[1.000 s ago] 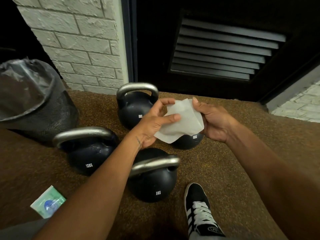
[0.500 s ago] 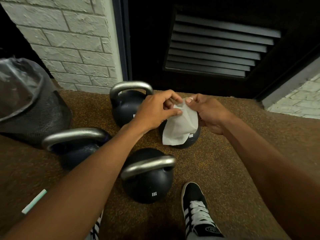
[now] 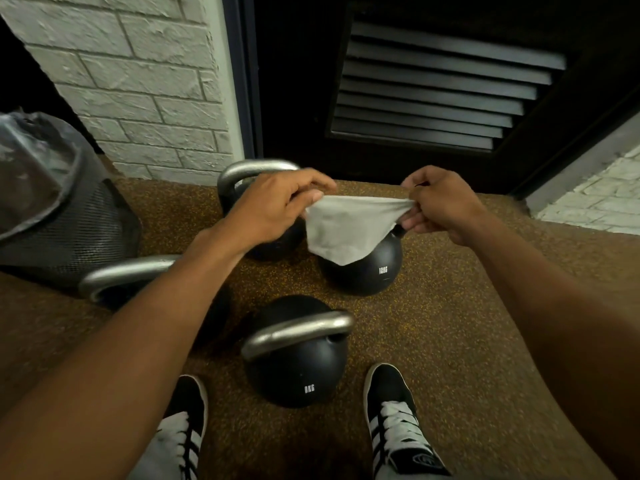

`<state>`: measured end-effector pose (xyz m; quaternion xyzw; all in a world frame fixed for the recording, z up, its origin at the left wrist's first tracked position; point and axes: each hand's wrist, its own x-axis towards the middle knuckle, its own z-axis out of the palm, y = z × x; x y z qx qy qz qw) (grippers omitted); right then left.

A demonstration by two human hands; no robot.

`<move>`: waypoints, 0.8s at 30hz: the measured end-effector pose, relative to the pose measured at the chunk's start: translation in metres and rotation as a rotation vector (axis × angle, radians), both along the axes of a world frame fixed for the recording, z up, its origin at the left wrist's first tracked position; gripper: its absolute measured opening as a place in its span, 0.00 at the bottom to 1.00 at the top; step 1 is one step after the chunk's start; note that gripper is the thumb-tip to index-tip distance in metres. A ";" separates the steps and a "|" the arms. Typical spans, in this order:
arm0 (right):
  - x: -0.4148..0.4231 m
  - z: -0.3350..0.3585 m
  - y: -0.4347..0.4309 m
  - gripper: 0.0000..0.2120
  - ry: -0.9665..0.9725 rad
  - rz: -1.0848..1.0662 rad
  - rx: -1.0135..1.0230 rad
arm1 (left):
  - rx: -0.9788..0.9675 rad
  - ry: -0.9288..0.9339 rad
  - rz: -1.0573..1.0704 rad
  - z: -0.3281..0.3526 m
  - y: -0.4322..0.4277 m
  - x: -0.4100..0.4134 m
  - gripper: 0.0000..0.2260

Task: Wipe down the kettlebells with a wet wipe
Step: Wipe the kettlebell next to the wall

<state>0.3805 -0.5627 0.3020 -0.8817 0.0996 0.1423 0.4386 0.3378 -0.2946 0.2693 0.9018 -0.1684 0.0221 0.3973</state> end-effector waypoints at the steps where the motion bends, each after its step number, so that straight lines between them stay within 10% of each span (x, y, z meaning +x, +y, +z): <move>1: 0.000 0.003 0.000 0.07 0.041 0.046 0.037 | -0.016 0.043 0.000 0.001 0.004 0.002 0.10; 8: 0.005 0.011 -0.008 0.16 0.321 0.159 0.404 | -0.136 0.341 0.017 0.004 0.020 0.003 0.03; 13: 0.007 0.019 -0.008 0.16 0.324 0.389 0.127 | -0.045 0.277 0.100 -0.003 0.019 0.000 0.06; 19: 0.002 0.014 -0.002 0.12 0.143 0.492 -0.129 | -0.460 0.376 0.056 -0.007 0.029 -0.001 0.08; 24: -0.004 0.004 0.000 0.16 -0.067 0.411 0.071 | -0.810 0.449 0.112 -0.008 0.033 -0.001 0.04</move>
